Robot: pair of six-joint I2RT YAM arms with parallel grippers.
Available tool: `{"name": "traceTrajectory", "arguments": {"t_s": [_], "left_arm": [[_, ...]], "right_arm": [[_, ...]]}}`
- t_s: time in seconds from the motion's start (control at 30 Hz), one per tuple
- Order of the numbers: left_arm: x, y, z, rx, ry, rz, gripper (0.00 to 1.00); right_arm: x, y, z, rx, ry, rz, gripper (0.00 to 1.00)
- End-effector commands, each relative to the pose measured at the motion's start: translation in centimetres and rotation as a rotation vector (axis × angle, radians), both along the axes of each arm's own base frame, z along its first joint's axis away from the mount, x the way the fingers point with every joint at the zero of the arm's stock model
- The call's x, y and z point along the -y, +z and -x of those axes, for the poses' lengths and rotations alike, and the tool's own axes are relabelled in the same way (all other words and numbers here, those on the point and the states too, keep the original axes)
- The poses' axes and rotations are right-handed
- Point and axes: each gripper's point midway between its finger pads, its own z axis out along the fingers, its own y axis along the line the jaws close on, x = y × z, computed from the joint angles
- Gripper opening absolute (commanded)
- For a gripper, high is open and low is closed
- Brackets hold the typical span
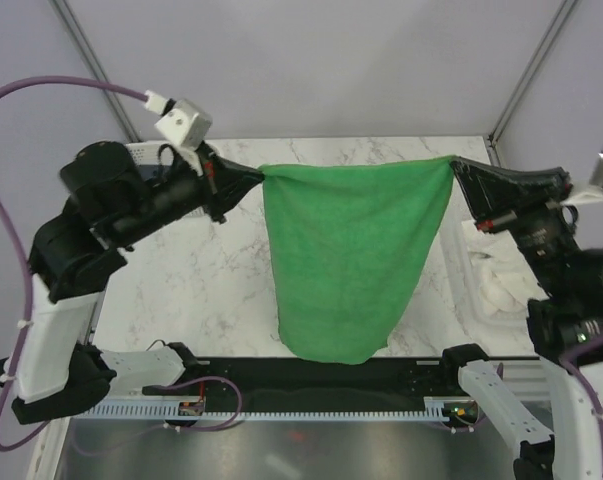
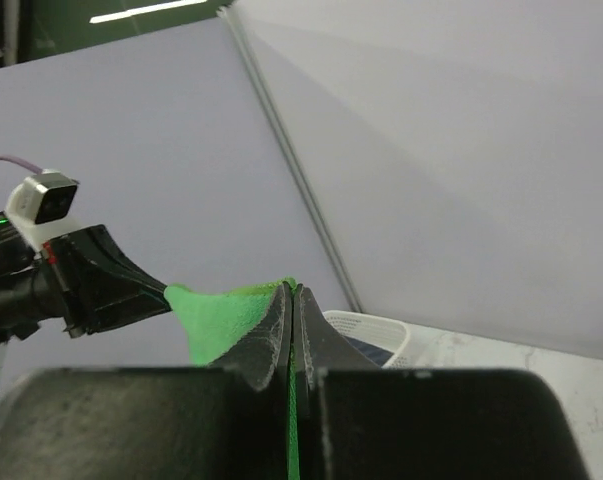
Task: Fold and stack the towels
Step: Flatten out the crumpled towel, then fold the towel
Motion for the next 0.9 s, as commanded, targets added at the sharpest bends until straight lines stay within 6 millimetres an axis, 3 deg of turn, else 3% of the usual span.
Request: {"name": "traceTrajectory", "arguments": {"t_s": [0.0, 0.03, 0.07, 0.1, 0.13, 0.17, 0.23, 0.27, 0.3, 0.37, 0.4, 0.43, 0.47, 0.5, 0.53, 0.57, 0.6, 0.67, 0.7, 0.77, 0.8, 0.87], "left_arm": [[0.3, -4.6, -8.7, -0.025, 0.288, -0.207, 0.02], [0.5, -4.7, -10.0, -0.016, 0.301, -0.232, 0.02], [0.5, -5.6, -12.0, -0.038, 0.326, -0.255, 0.02], [1.8, -7.8, -14.3, -0.08, 0.32, -0.295, 0.02], [2.5, -8.6, -16.0, -0.093, 0.314, -0.294, 0.02], [2.2, -10.5, -19.3, -0.123, 0.354, -0.307, 0.02], [2.3, -12.6, -22.3, -0.149, 0.373, -0.327, 0.02], [1.4, -13.4, -24.1, -0.163, 0.411, -0.333, 0.02], [1.1, -14.5, -25.6, -0.161, 0.428, -0.364, 0.02], [0.3, -16.8, -29.6, -0.175, 0.469, -0.389, 0.02], [0.2, -17.3, -30.8, -0.179, 0.478, -0.386, 0.02], [0.0, -17.0, -32.0, -0.167, 0.484, -0.372, 0.02], [-0.5, -19.0, -34.2, -0.186, 0.503, -0.386, 0.02], [-0.6, -19.5, -35.1, -0.184, 0.508, -0.385, 0.02], [-0.9, -20.2, -36.1, -0.179, 0.509, -0.393, 0.02], [-1.4, -21.6, -37.8, -0.182, 0.525, -0.399, 0.02], [-1.7, -22.3, -38.6, -0.182, 0.532, -0.404, 0.02], [-2.1, -24.4, -40.2, -0.189, 0.532, -0.418, 0.02], [-1.9, -24.6, -40.9, -0.169, 0.522, -0.41, 0.02], [-2.0, -25.9, -41.7, -0.166, 0.513, -0.422, 0.02], [-1.7, -27.2, -42.3, -0.17, 0.504, -0.437, 0.02], [-1.7, -27.8, -43.1, -0.149, 0.502, -0.449, 0.02]], "right_arm": [[0.0, -4.8, -10.3, -0.16, -0.107, 0.005, 0.0], [-0.3, -4.6, -11.6, -0.13, -0.108, 0.002, 0.0], [-0.6, -6.3, -13.4, -0.163, -0.109, 0.015, 0.0], [-1.3, -8.5, -16.4, -0.224, -0.1, 0.031, 0.0], [-1.7, -9.5, -17.9, -0.224, -0.095, 0.042, 0.0], [-2.3, -12.1, -20.8, -0.283, -0.096, 0.053, 0.0], [-2.8, -13.9, -23.4, -0.291, -0.103, 0.059, 0.0], [-2.9, -15.0, -24.7, -0.31, -0.112, 0.065, 0.0], [-3.3, -17.8, -27.3, -0.367, -0.119, 0.08, 0.0], [-3.6, -18.2, -29.7, -0.344, -0.129, 0.086, 0.0], [-3.9, -20.8, -32.1, -0.394, -0.14, 0.099, 0.0], [-4.0, -21.3, -33.3, -0.39, -0.147, 0.101, 0.0], [-4.1, -20.7, -34.5, -0.371, -0.155, 0.099, 0.0], [-4.5, -23.2, -36.4, -0.412, -0.154, 0.111, 0.0], [-4.7, -22.4, -37.5, -0.386, -0.152, 0.104, 0.0], [-4.9, -23.1, -38.4, -0.397, -0.149, 0.103, 0.0], [-5.4, -25.6, -39.9, -0.438, -0.136, 0.111, 0.0], [-6.1, -25.5, -41.5, -0.419, -0.113, 0.1, 0.0], [-6.5, -27.7, -42.6, -0.458, -0.099, 0.097, 0.0], [-7.3, -27.6, -43.6, -0.438, -0.068, 0.092, 0.0], [-7.6, -29.4, -44.5, -0.462, -0.057, 0.095, 0.0], [-8.5, -29.1, -45.0, -0.43, -0.004, 0.091, 0.0]]}}
